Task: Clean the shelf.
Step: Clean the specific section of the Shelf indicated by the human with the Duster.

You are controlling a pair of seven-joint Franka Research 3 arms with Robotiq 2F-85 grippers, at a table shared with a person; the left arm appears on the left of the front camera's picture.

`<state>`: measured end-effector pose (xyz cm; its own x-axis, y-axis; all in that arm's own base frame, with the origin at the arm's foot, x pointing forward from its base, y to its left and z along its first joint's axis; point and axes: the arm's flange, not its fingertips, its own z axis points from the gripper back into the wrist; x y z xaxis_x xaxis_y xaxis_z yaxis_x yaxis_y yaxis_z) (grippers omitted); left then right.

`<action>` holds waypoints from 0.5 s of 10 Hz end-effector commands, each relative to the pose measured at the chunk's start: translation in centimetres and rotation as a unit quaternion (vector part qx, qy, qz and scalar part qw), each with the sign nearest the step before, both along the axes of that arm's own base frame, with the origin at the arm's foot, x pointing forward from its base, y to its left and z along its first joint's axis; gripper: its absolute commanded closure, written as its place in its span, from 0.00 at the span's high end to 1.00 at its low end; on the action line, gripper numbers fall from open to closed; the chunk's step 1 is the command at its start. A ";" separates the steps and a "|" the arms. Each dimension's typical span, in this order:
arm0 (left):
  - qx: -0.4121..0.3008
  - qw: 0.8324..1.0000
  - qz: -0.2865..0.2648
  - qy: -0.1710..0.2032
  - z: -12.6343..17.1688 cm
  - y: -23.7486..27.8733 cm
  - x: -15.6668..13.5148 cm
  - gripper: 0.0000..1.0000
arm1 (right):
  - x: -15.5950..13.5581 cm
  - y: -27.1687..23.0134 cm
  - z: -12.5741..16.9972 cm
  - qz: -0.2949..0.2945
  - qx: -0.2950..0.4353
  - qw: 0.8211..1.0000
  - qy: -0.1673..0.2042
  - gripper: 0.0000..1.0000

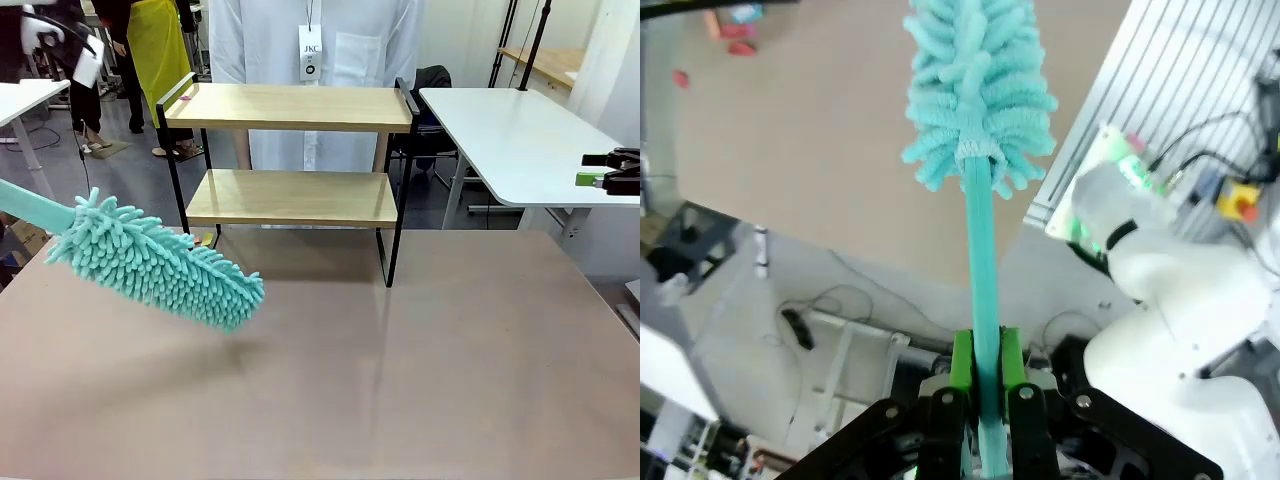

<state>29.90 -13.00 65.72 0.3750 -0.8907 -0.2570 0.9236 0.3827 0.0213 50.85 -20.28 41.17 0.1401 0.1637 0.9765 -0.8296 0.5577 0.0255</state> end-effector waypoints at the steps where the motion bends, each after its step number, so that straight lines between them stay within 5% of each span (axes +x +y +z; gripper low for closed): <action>1: 0.042 0.998 -0.047 0.013 0.0 -1.4 1.9 0.13 | 0.1 0.2 0.3 -0.003 -0.001 1.000 -0.003 1.00; 5: 0.020 1.000 -0.019 0.011 -0.7 -1.4 1.0 0.13 | 0.1 0.2 0.3 -0.003 -0.001 1.000 -0.003 1.00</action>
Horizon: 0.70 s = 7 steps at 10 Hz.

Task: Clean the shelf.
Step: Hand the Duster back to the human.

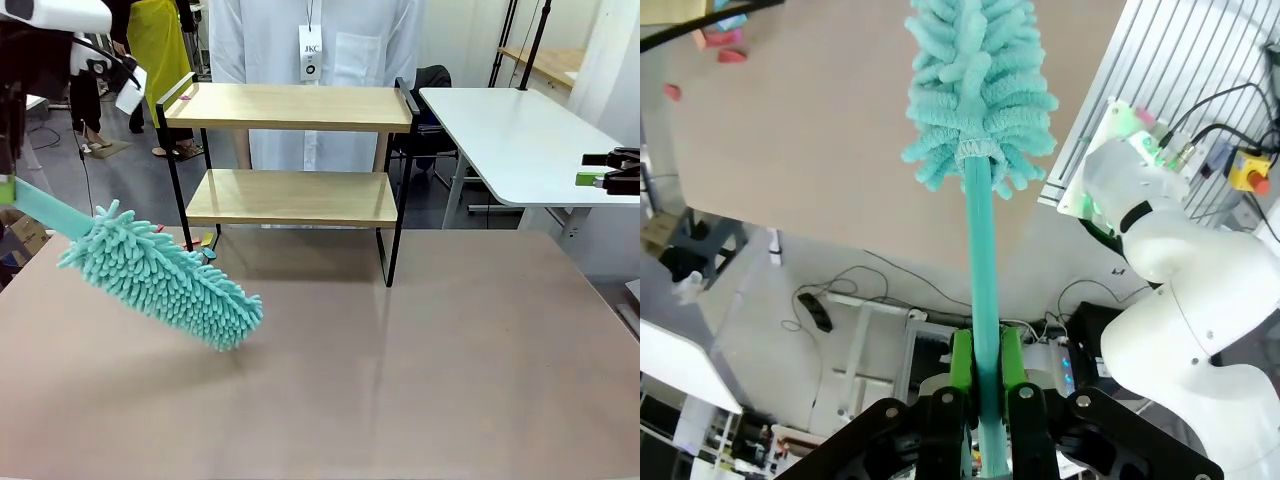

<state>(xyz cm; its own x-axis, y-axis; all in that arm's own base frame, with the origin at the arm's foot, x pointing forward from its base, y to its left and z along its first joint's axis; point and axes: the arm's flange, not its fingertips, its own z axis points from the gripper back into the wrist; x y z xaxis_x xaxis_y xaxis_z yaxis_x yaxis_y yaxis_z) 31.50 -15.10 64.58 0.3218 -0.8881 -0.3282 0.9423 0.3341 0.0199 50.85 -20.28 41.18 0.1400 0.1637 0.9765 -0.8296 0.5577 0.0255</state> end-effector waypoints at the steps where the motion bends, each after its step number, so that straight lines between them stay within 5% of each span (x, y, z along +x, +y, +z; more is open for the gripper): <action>1: -0.015 1.000 0.006 -0.003 0.5 0.8 -0.6 0.13 | 0.1 0.2 0.3 -0.003 -0.001 1.000 -0.003 1.00; 7: -0.015 1.000 0.006 -0.003 0.5 0.8 -0.6 0.13 | 0.1 0.2 0.3 -0.003 -0.001 1.000 -0.003 1.00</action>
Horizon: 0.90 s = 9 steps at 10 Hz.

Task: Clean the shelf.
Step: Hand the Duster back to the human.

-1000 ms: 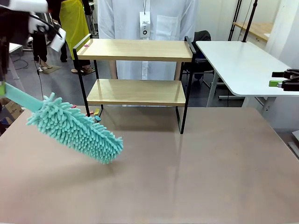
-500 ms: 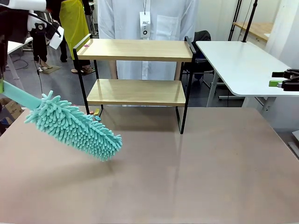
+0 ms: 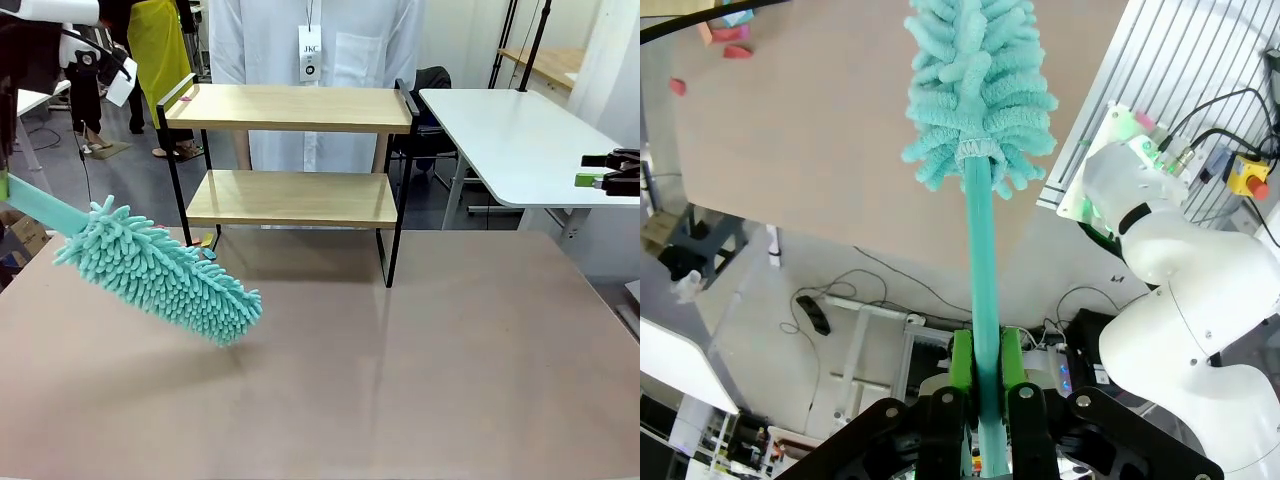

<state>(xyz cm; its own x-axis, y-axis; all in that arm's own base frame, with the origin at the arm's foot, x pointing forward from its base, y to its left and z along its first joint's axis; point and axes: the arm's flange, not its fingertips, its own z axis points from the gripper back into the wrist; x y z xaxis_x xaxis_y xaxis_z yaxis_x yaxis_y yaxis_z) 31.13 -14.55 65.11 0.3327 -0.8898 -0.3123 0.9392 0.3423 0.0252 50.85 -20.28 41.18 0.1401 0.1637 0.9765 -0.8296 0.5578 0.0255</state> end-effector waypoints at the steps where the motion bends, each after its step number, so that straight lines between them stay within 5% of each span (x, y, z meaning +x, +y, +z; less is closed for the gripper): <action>1: -0.008 1.000 0.002 0.002 0.0 0.2 -0.3 0.13 | 0.1 0.2 0.3 -0.003 -0.001 1.000 -0.003 1.00; 7: -0.008 1.000 0.002 0.002 0.0 0.2 -0.3 0.13 | 0.0 0.0 0.0 0.000 0.000 1.000 0.000 1.00; 9: -0.057 0.998 0.016 -0.002 -0.8 0.8 -2.3 0.13 | -2.7 1.5 4.9 0.085 0.038 0.995 -0.034 1.00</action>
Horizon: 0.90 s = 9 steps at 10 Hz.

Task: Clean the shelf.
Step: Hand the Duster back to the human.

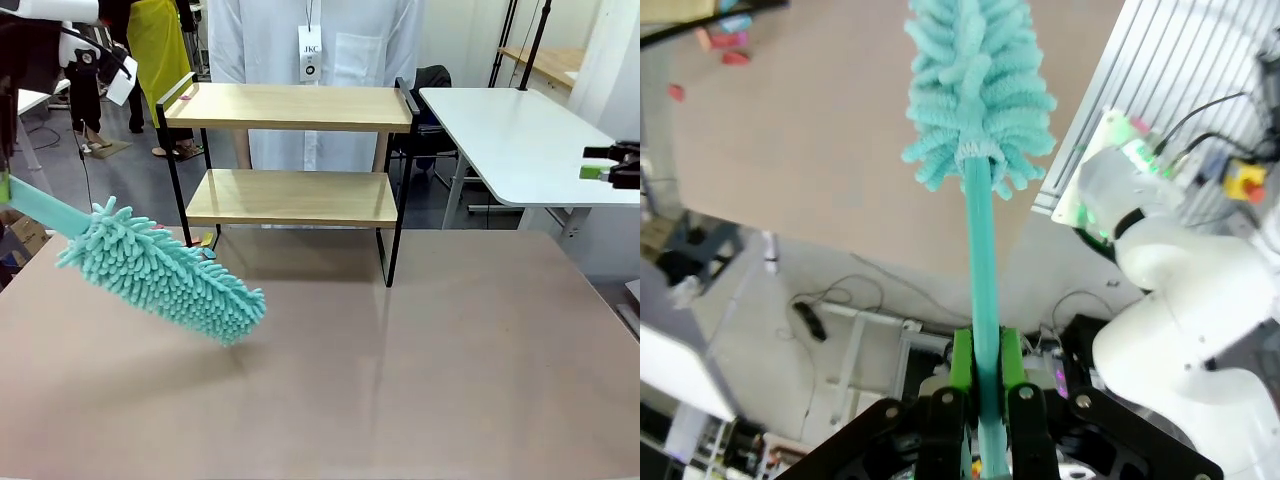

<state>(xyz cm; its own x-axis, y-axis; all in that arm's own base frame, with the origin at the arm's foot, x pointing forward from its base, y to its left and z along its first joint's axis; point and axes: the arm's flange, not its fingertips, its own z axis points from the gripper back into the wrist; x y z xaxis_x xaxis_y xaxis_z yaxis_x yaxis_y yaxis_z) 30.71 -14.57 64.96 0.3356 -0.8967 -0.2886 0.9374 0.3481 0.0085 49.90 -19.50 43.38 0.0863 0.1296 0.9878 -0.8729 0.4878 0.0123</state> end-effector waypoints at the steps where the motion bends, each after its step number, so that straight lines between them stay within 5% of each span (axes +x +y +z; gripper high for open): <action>1: -0.068 0.997 0.008 -0.016 -0.4 0.4 -0.8 0.13 | -1.4 2.2 5.8 0.072 0.034 0.997 -0.017 1.00; 4: -0.169 0.985 0.021 -0.016 -2.0 -0.2 -0.9 0.13 | -5.5 7.4 10.4 0.173 0.048 0.984 -0.006 1.00; 6: -0.234 0.971 0.036 -0.024 -3.7 -0.8 -0.7 0.13 | -8.1 12.1 10.8 0.220 0.058 0.973 0.040 1.00; 9: -0.334 0.941 0.042 -0.040 -7.3 -1.0 -1.4 0.13 | -10.6 19.9 7.6 0.224 0.033 0.972 0.060 1.00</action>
<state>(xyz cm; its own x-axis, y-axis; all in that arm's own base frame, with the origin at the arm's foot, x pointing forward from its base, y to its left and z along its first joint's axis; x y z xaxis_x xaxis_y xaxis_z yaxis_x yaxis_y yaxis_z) 30.31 -16.13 58.92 0.4344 -0.8585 0.2724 0.9002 0.4041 -0.1621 39.93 -1.68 51.36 0.1333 0.0964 0.9864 -0.9911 0.0163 0.1324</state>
